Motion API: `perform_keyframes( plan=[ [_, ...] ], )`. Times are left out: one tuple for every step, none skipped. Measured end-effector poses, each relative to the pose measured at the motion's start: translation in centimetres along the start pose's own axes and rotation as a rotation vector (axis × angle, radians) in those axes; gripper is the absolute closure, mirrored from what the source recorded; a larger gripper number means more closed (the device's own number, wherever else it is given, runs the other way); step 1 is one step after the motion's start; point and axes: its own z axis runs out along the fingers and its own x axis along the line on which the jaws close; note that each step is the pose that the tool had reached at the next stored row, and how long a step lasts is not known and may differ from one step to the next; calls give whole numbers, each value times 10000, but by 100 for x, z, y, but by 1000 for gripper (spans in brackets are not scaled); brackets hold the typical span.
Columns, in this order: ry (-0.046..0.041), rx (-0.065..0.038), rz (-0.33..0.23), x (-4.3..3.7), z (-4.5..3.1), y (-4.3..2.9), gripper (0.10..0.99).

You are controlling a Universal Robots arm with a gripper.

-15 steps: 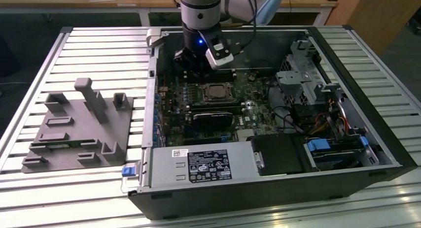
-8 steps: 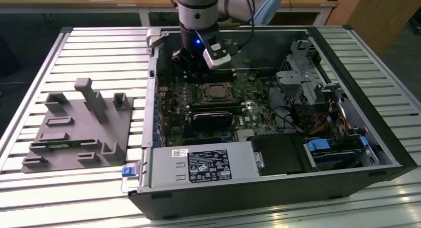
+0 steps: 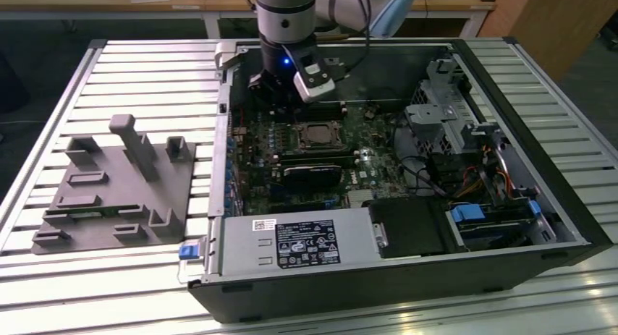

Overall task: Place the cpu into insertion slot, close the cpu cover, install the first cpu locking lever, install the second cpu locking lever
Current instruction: 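Install the first cpu locking lever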

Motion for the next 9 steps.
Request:
perform_keyframes(
  plan=[
    [0,0,0,4,0,0,980],
    [0,0,0,8,0,-1,980],
    [0,0,0,13,0,-1,980],
    [0,0,0,17,-1,-2,980],
    [0,0,0,21,-1,-2,980],
    [0,0,0,25,-1,-3,980],
    [0,0,0,28,-1,-3,980],
    [0,-1,0,31,-1,-3,980],
    [0,0,0,33,-1,-3,980]
  ],
)
